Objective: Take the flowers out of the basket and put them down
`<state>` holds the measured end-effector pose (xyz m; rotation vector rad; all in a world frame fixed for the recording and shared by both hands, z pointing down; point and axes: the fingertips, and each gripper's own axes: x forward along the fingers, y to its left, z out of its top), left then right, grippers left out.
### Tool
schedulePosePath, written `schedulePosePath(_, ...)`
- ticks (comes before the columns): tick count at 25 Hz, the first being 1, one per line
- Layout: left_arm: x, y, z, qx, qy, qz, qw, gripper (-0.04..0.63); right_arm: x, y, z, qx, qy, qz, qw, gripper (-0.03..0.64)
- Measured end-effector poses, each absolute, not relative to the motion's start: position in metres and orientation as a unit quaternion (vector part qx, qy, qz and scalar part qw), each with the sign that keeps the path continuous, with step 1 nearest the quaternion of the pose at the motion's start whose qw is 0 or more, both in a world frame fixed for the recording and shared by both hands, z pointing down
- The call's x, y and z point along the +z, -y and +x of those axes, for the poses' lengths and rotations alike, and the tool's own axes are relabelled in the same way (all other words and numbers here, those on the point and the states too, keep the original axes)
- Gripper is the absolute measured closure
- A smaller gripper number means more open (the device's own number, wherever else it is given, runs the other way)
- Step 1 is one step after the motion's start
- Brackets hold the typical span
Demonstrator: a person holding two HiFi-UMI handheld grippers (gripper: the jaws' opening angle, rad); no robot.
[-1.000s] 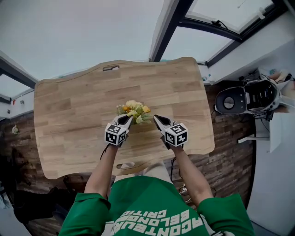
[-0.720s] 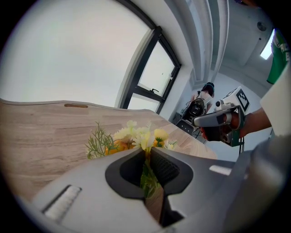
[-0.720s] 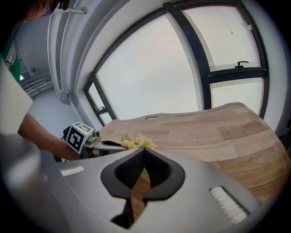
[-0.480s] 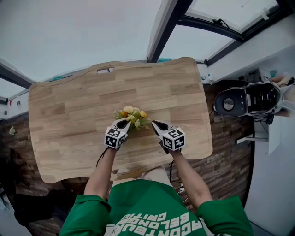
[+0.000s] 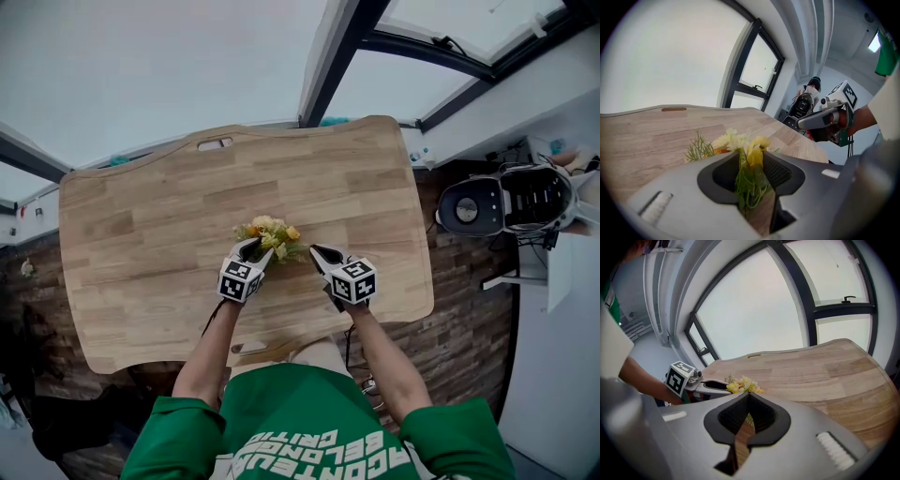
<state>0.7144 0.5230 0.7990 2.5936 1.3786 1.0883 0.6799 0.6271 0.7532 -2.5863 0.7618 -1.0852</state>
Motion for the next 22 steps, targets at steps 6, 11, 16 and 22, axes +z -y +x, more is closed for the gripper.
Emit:
schedulePosePath(6,0.784,-0.520,0.710,0.339,-0.445,0.829,0.001,0.399,0.740,-0.628,0.675,-0.360,-0.249,-0.892,0.117,0.611)
schedulePosePath(11,0.748,-0.515,0.714,0.304,-0.449,0.840,0.010,0.415,0.717,-0.628,0.676,-0.334,-0.240,-0.904,0.117,0.611)
schedulePosePath(16,0.712,-0.510,0.712,0.269,-0.455,0.849,0.018,0.510,0.695,-0.625,0.672,-0.312,-0.235,-0.913,0.115,0.611)
schedulePosePath(22,0.678,-0.493,0.704,0.246,-0.459,0.853,0.030,0.577,0.661,-0.615,0.665,-0.278,-0.232,-0.925,0.118,0.611)
